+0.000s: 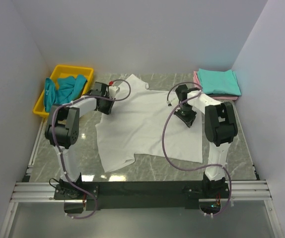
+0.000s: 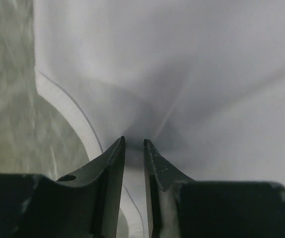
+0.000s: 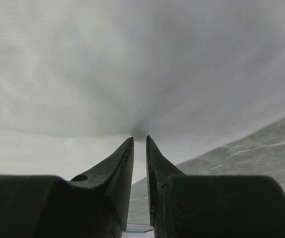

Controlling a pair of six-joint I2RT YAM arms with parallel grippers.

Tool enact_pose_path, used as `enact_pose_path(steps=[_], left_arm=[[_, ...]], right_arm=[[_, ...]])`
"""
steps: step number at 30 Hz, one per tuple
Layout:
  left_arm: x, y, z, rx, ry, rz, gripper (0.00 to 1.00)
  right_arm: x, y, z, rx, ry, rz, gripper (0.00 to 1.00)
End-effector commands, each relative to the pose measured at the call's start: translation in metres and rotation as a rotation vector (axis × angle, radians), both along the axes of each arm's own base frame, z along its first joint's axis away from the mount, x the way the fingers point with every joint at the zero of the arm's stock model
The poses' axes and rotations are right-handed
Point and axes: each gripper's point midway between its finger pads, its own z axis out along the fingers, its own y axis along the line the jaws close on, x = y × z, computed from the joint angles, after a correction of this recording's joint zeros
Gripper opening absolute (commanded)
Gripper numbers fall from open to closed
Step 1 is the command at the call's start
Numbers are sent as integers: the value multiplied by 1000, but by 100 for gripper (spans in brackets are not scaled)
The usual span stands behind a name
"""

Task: Fold and stack the t-shirts
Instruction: Flatten the tshirt out

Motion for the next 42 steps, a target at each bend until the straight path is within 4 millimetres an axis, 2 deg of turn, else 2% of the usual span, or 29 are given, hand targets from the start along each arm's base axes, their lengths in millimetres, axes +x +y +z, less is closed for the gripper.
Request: enact_pose_path(steps=[1, 3, 6, 8, 10, 13, 14, 16, 17, 18, 19, 20, 21, 23, 24, 26, 27, 29, 30, 34, 37, 38, 42], left_arm=[[-45, 29, -8, 71, 74, 25, 27], [-63, 45, -17, 85, 107, 53, 27], [-76, 58, -9, 60, 111, 88, 28], [-81, 58, -3, 37, 113, 84, 29], [-81, 48, 15, -11, 87, 52, 30], [-65, 35, 49, -80, 18, 33, 32], [-51, 31, 67, -100, -24, 31, 34], [-37, 25, 76, -126, -41, 30, 35], [-24, 22, 89, -139, -75, 30, 36], [-18, 21, 90, -145, -79, 32, 36], [-12, 19, 80, -144, -56, 35, 36], [0, 17, 87, -152, -78, 35, 36], [5, 16, 74, -152, -50, 43, 36], [19, 14, 76, -165, -76, 52, 36], [23, 13, 66, -171, -62, 63, 36], [33, 11, 64, -179, -64, 80, 36], [35, 10, 52, -184, -39, 95, 35], [41, 14, 45, -169, -31, 123, 34], [41, 15, 35, -164, -9, 142, 34], [38, 26, 16, -118, 16, 177, 33], [31, 36, 9, -86, 34, 198, 33], [24, 40, 2, -76, 54, 205, 33], [8, 60, -4, -55, 92, 227, 32]], right_arm=[[18, 2, 14, 7, -50, -9, 24], [17, 4, 18, 16, -51, -6, 24], [9, 4, 20, 27, -43, 3, 24], [3, 5, 20, 42, -35, 5, 24], [1, 7, 26, 59, -48, 10, 24], [1, 13, 32, 96, -60, 10, 24], [2, 15, 31, 105, -57, 6, 24], [-2, 21, 26, 132, -23, -6, 24], [-3, 23, 19, 136, 0, -10, 24], [-5, 23, 16, 135, 11, -12, 24], [-5, 23, 12, 134, 10, -15, 24], [-9, 22, 5, 128, 29, -18, 23], [-10, 21, 2, 123, 34, -23, 23], [-13, 19, -5, 114, 49, -30, 23], [-14, 18, -9, 104, 54, -35, 23], [-19, 16, -14, 93, 75, -37, 22], [-21, 15, -16, 89, 83, -40, 22], [-29, 12, -19, 79, 109, -37, 22], [-32, 11, -20, 75, 121, -35, 22], [-47, 6, -22, 59, 174, -33, 22], [-55, 5, -23, 55, 204, -33, 22], [-60, 5, -23, 58, 217, -34, 22], [-67, 8, -19, 82, 227, -25, 21]])
